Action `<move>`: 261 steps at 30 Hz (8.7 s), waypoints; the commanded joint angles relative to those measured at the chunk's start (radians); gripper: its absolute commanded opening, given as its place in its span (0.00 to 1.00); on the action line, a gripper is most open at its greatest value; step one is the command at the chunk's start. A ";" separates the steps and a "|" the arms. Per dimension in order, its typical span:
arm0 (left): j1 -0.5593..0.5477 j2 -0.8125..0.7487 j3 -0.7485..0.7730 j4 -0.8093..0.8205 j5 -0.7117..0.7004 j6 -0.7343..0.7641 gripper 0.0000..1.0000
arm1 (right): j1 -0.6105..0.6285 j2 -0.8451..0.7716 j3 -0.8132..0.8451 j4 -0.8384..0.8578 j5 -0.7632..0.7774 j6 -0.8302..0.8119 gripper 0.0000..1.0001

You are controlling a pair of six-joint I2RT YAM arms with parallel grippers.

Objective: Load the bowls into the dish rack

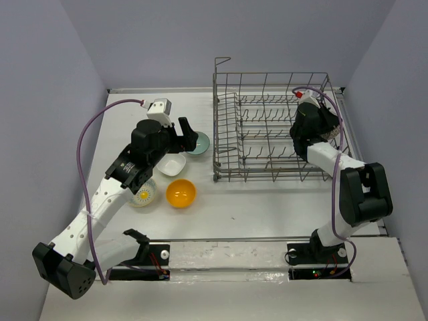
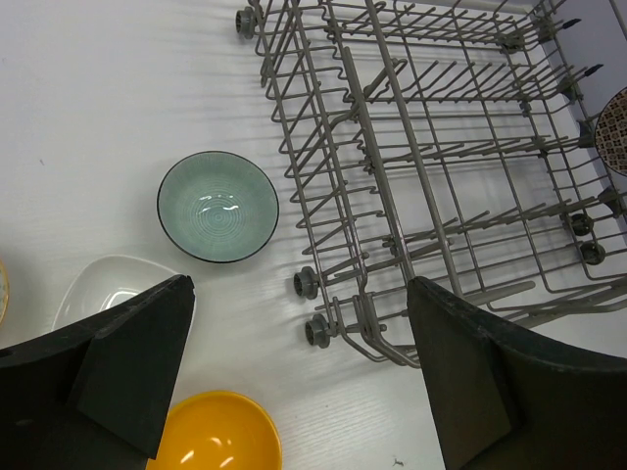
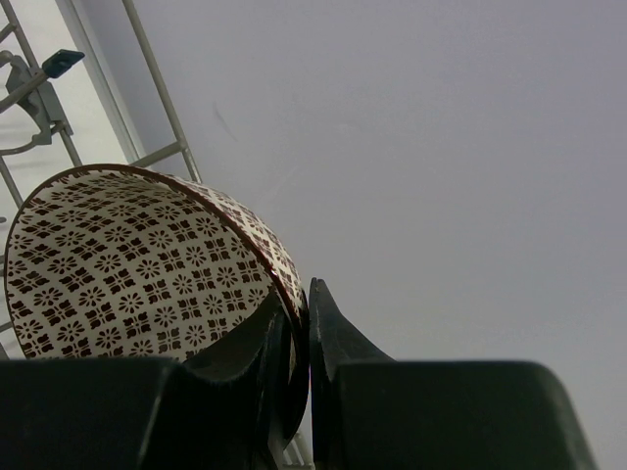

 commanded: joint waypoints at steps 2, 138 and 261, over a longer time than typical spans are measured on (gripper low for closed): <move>0.006 -0.004 -0.004 0.048 0.017 -0.002 0.98 | -0.004 -0.007 0.007 0.092 0.008 0.015 0.01; 0.226 0.054 -0.126 -0.035 -0.227 -0.173 0.99 | 0.120 -0.428 0.479 -0.959 -1.122 1.359 0.56; -0.303 0.548 0.897 -0.319 -0.244 -0.025 0.00 | 0.359 -0.217 0.591 -0.917 -1.006 1.365 0.25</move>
